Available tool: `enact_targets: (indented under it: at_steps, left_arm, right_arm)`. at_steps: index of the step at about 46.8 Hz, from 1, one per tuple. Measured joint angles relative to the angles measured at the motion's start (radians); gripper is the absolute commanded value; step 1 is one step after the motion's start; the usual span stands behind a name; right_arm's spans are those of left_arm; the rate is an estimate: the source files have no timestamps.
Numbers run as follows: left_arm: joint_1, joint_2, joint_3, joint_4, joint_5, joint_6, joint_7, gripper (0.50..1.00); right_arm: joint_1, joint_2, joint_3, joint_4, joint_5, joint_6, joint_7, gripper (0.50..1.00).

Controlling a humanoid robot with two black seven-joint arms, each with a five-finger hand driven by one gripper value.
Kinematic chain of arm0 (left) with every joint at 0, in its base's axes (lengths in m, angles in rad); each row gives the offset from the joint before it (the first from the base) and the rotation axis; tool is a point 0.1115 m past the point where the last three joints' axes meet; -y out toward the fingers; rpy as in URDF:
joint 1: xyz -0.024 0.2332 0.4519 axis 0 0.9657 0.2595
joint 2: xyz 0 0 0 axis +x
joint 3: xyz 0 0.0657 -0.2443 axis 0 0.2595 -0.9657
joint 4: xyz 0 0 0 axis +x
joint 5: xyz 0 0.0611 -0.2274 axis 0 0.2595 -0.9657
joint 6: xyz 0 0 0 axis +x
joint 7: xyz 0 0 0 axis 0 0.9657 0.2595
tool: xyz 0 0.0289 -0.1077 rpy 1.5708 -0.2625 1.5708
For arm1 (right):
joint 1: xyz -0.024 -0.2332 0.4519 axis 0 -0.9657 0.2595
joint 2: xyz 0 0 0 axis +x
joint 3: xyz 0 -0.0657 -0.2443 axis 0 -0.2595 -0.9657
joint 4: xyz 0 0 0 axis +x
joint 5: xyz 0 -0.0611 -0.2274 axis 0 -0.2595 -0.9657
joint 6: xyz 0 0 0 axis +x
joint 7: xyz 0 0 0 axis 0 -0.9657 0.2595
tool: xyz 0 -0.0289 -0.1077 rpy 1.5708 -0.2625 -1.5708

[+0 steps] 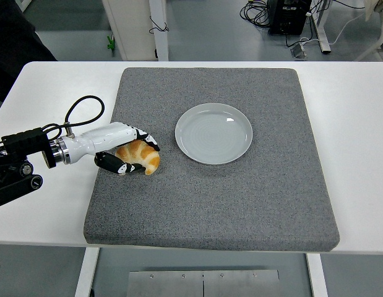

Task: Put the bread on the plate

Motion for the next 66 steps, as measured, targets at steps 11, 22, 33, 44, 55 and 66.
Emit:
enact_targets:
  at_steps: [11,22,33,44,55,66]
  left_arm:
    - [-0.024,0.010,-0.082,0.016,-0.002,-0.009,-0.002,0.601]
    - [-0.094,0.014,-0.189,0.052,-0.003,-0.120,-0.003,0.601]
    - [-0.135,0.003,-0.275,0.094,0.003,-0.214,-0.003,0.602]
    - [-0.239,-0.056,-0.295,0.193,-0.004,-0.305,-0.004,0.604]
    - [-0.290,-0.098,-0.352,0.222,-0.002,-0.371,-0.004,0.607]
    - [-0.330,-0.165,-0.354,0.223,0.002,-0.393,0.005,0.611]
  right_arm:
    - [0.000,0.000,0.000,0.000,0.000,0.000,0.000,1.000]
    - [0.000,0.000,0.000,0.000,0.000,0.000,0.000,1.000]
    - [0.000,0.000,0.000,0.000,0.001,0.000,0.000,1.000]
    - [0.000,0.000,0.000,0.000,0.000,0.000,0.000,1.000]
    - [0.000,0.000,0.000,0.000,0.000,0.000,0.000,1.000]
    - [0.000,0.000,0.000,0.000,0.001,0.000,0.000,1.000]
